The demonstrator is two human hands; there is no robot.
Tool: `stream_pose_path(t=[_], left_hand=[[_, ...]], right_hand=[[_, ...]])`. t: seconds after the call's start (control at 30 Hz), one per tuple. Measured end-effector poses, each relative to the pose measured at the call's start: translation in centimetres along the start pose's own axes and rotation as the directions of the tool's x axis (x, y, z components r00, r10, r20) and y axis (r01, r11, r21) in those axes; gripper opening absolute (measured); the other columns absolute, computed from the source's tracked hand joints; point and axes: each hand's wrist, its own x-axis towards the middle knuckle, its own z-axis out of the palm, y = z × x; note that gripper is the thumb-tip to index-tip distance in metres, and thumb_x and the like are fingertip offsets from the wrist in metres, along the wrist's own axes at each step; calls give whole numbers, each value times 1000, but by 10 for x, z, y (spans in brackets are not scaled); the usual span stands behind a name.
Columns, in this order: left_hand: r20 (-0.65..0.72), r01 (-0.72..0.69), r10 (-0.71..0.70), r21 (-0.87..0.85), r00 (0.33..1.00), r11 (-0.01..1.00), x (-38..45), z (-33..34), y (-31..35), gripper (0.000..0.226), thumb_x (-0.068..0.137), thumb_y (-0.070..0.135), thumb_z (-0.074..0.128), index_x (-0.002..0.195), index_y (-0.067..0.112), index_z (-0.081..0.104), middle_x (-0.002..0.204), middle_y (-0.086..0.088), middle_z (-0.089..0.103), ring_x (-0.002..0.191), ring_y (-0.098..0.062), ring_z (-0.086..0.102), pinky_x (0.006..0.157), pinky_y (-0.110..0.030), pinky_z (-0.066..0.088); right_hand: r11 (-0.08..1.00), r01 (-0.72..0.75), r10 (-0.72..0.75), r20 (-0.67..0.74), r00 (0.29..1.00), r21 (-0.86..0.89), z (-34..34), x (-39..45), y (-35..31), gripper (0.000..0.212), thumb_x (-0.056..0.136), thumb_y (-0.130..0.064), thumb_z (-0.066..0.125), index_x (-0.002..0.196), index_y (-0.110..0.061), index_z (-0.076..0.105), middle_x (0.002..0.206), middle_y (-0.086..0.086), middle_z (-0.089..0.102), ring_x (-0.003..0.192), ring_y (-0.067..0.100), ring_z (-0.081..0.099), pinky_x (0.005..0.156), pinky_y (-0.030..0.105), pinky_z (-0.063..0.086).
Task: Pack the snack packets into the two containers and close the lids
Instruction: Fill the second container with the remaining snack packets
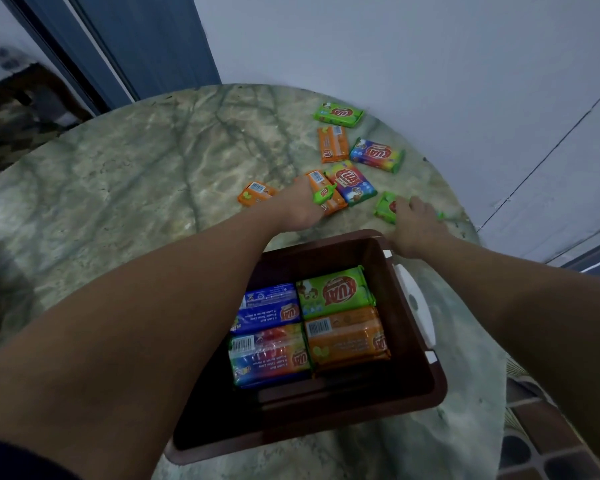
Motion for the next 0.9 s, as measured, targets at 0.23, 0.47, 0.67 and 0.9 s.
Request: stream_pose_path(t=[0.23,0.47,0.67,0.9], left_hand=[[-18,8,-9,-31,1000,999,2,5,-2,71,97,30,63,151,10,21,125,-7,53,105,-21,51,84,-35,41],[-79,37,-47,-132,996,991,-5,2,-4,61,96,35,61,146,16,30,111,-8,60,88,-18,59,62,-31,43],[-209,-3,-33,-166,977,986,-18,-8,-9,54,90,39,59,136,16,40,107,-6,65,89,-22,62,62,-32,43],[-303,-76,18,-182,953,980,-56,-23,-14,50,91,51,63,125,19,45,100,4,64,88,-14,61,73,-34,47]], right_hand=[[996,-93,93,16,996,13,-1,-6,0,66,86,-42,78,132,-5,49,135,19,35,124,39,41,96,44,44],[951,-68,99,-89,991,303,-18,-12,-16,76,83,-50,75,139,-10,42,138,19,40,123,42,49,96,44,46],[803,23,99,-171,980,596,-46,-26,-38,80,64,-68,69,127,-22,51,119,3,63,108,26,62,95,49,53],[744,203,13,-316,949,637,-62,-54,-71,69,65,-63,72,117,-22,54,107,-4,64,98,19,63,90,47,54]])
